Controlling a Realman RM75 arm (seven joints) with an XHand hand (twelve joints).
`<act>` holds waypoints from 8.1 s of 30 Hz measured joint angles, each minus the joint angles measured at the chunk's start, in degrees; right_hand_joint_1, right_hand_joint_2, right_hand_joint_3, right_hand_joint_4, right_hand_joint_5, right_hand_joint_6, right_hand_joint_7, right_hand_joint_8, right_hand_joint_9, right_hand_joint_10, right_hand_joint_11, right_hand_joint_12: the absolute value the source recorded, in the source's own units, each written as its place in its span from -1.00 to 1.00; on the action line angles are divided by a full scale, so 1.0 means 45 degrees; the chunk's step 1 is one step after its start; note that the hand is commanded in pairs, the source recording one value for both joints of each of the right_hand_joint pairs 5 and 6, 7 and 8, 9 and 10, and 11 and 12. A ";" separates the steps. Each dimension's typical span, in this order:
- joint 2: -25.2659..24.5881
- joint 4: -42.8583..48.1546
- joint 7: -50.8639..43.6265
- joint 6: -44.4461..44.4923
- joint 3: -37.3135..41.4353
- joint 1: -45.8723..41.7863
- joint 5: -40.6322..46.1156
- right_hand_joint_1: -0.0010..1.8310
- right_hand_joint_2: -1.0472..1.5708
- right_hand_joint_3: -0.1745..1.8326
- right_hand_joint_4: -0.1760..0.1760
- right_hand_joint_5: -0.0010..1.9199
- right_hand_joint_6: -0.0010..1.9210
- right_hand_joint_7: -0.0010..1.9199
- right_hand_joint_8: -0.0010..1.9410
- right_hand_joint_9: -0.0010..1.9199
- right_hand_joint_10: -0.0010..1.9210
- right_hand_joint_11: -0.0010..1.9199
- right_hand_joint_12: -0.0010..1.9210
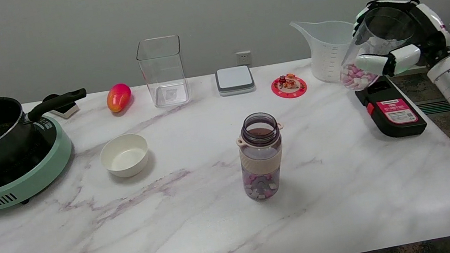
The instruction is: Pour the contents of the measuring cup into the bottle.
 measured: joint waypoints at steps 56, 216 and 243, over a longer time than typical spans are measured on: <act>0.0863 0.4549 -0.2730 -0.3573 -0.1529 -0.0082 -0.7949 0.70 0.32 0.01 0.00 0.52 0.52 0.50 0.48 0.39 0.39 0.22 0.21; 0.0348 0.4709 -1.2682 -0.0319 -0.4121 0.1848 -0.8622 0.72 0.34 0.03 0.00 0.55 0.55 0.54 0.53 0.43 0.43 0.26 0.26; 0.0161 0.4693 -1.3847 0.0264 -0.4389 0.1804 -0.8306 0.69 0.46 -0.11 0.00 0.60 0.60 0.57 0.56 0.46 0.46 0.28 0.28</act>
